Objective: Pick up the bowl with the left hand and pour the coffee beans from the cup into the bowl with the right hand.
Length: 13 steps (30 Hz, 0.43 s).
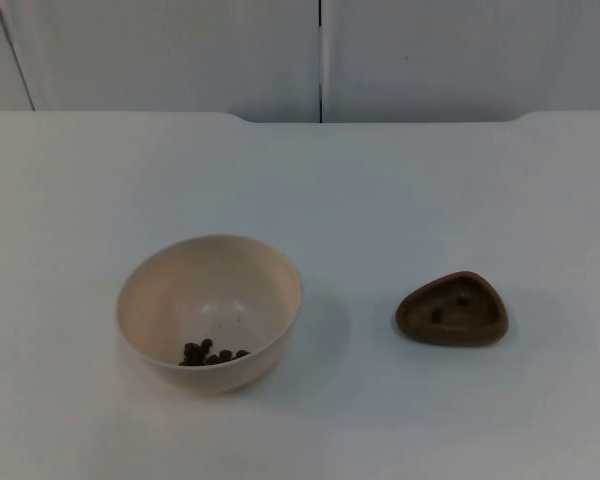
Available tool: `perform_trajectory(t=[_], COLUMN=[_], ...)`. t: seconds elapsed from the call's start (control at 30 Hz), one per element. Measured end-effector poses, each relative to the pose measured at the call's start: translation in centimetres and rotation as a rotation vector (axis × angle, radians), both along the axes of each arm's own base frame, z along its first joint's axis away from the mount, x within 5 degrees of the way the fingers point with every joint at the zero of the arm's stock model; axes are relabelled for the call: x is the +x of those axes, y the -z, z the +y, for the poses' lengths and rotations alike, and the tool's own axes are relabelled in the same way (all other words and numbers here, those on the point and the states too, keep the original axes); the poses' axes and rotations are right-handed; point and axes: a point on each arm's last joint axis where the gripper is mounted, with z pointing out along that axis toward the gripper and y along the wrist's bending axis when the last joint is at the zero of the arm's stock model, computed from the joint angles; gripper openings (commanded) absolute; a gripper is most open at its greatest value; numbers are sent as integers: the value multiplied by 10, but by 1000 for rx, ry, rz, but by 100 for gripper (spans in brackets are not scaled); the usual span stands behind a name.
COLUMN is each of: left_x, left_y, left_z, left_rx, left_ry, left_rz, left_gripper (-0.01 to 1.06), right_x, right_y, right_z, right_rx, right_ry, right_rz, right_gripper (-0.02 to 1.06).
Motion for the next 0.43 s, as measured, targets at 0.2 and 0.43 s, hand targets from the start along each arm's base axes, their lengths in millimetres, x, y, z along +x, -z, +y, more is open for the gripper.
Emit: perform_trajectory(t=[0.2, 0.43], left_x=[0, 1], left_y=[0, 0], left_z=[0, -1], left_rx=[0, 0], left_ry=[-63, -146], left_rz=[0, 0], left_gripper=[105, 105], right_x=[0, 0], right_y=[0, 0], right_z=[0, 0], right_rx=[2, 2], right_ry=[1, 1], right_rz=[0, 0], right_gripper=[105, 105])
